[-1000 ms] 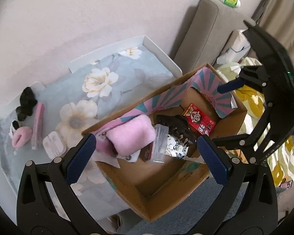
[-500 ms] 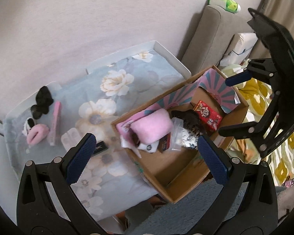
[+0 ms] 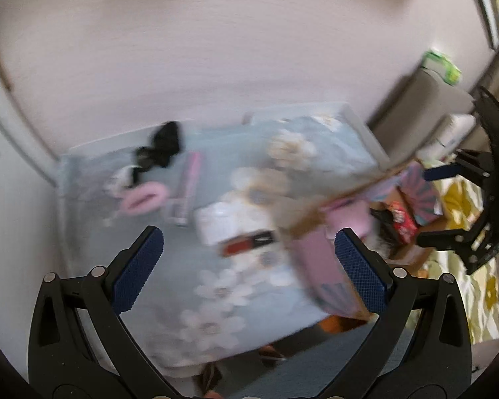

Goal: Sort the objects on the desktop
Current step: 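Move both grippers back over the tray toward the remaining items, then grasp the second pink hair tie with the left gripper while the right grasps the white earphone case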

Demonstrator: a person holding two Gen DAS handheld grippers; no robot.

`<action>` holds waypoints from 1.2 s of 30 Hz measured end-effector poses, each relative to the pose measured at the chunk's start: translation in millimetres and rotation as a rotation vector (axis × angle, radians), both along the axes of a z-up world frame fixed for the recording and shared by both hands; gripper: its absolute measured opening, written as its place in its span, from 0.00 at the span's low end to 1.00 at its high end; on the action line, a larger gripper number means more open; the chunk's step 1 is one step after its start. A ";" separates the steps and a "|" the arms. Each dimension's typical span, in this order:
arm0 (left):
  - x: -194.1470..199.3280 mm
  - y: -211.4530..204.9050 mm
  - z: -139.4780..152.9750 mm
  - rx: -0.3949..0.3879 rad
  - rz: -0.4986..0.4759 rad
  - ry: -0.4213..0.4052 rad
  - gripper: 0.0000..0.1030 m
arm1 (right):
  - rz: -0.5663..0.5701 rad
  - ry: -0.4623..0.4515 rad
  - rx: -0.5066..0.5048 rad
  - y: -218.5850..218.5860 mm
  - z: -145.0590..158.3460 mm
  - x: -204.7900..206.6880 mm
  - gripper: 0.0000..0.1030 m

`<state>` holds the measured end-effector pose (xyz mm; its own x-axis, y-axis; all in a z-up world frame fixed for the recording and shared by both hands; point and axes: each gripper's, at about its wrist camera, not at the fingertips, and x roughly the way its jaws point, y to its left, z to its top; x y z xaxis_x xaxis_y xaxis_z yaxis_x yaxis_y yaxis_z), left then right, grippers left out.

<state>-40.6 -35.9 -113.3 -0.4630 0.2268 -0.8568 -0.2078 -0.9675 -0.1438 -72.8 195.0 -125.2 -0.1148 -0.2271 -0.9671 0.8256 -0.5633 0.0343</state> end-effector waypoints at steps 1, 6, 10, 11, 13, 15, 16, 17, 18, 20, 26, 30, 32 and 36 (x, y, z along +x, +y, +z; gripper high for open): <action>-1.9 -10.1 0.4 -0.013 0.018 0.003 1.00 | 0.009 0.002 -0.002 -7.0 0.8 0.8 1.00; -16.5 -55.5 -6.0 -0.037 0.103 -0.011 1.00 | 0.052 0.018 -0.011 -44.8 0.8 2.6 0.99; -35.0 -81.2 -25.9 -0.011 0.161 -0.061 1.00 | 0.064 -0.013 -0.028 -72.5 -7.2 0.3 1.00; -39.6 -84.3 -31.9 -0.010 0.168 -0.076 1.00 | 0.062 -0.020 -0.025 -80.1 -11.0 -1.1 1.00; -51.3 -89.5 -48.0 0.000 0.180 -0.116 1.00 | 0.040 -0.045 -0.027 -97.5 -21.3 -5.0 1.00; -62.5 -92.5 -64.1 0.008 0.204 -0.158 1.00 | 0.015 -0.063 -0.031 -110.1 -30.4 -7.4 0.99; -68.7 -93.8 -72.7 0.012 0.217 -0.179 1.00 | 0.002 -0.070 -0.032 -117.4 -36.6 -8.7 0.99; -74.3 -94.1 -80.2 0.018 0.225 -0.194 1.00 | -0.014 -0.067 -0.025 -124.6 -43.4 -10.0 0.99; -80.1 -94.6 -87.6 0.024 0.233 -0.204 1.00 | -0.033 -0.064 -0.017 -131.5 -50.8 -10.9 0.99; -92.1 -93.5 -102.9 0.020 0.249 -0.223 1.00 | -0.064 -0.075 -0.005 -145.0 -68.6 -12.4 0.99; -119.2 -95.1 -145.6 0.032 0.288 -0.285 1.00 | -0.117 -0.074 0.044 -171.2 -117.5 -13.6 0.99; -128.0 -98.5 -161.9 0.015 0.318 -0.288 1.00 | -0.151 -0.079 0.070 -182.1 -144.2 -17.2 0.99; -130.8 -100.2 -169.6 0.019 0.331 -0.293 1.00 | -0.164 -0.059 0.082 -186.8 -152.3 -17.4 0.99; -130.4 -104.1 -180.8 0.041 0.354 -0.287 0.92 | -0.202 -0.032 0.081 -193.1 -163.5 -16.7 0.99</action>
<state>-171.0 -140.0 -294.2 -0.2638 0.1341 -0.9552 0.1884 -0.9640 -0.1874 -89.5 1.9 -288.7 -0.1187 -0.1236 -0.9852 0.6946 -0.7194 0.0066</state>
